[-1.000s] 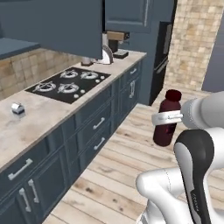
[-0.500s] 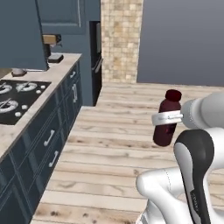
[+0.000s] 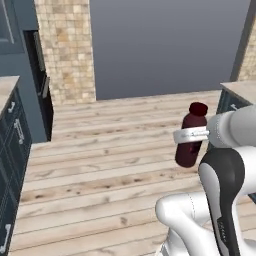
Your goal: Sort all alcoholic drinks to one cabinet, and non-alcoholic drinks to the other.
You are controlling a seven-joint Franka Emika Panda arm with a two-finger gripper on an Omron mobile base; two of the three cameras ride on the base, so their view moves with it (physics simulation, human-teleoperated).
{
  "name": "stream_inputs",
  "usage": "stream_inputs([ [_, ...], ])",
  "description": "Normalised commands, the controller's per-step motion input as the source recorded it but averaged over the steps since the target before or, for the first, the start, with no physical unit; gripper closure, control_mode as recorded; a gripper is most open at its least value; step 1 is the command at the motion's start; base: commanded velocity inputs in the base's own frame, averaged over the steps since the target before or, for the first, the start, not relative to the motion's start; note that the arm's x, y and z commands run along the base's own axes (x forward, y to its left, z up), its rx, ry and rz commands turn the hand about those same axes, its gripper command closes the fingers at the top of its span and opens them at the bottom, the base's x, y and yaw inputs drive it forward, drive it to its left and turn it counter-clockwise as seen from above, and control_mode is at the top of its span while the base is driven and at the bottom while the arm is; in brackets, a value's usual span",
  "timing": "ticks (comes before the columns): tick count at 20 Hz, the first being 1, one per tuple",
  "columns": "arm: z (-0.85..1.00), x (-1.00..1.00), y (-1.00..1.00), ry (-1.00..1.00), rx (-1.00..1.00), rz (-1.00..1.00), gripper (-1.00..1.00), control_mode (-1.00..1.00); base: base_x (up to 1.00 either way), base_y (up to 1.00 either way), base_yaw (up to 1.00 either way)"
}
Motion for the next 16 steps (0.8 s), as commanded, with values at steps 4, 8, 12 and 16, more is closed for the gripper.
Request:
stream_inputs([
  [4, 0.00, 0.00, 0.00, 0.00, 0.00, 0.00, 1.00, 1.00, 1.00, -0.19, -0.43],
  [8, 0.00, 0.00, 0.00, 0.00, 0.00, 0.00, 1.00, 1.00, 1.00, -0.29, -0.33],
  [12, 0.00, 0.00, 0.00, 0.00, 0.00, 0.00, 1.00, 1.00, 1.00, -0.14, -0.24],
  [16, 0.00, 0.00, 0.00, 0.00, 0.00, 0.00, 1.00, 1.00, 1.00, -0.20, -0.06],
])
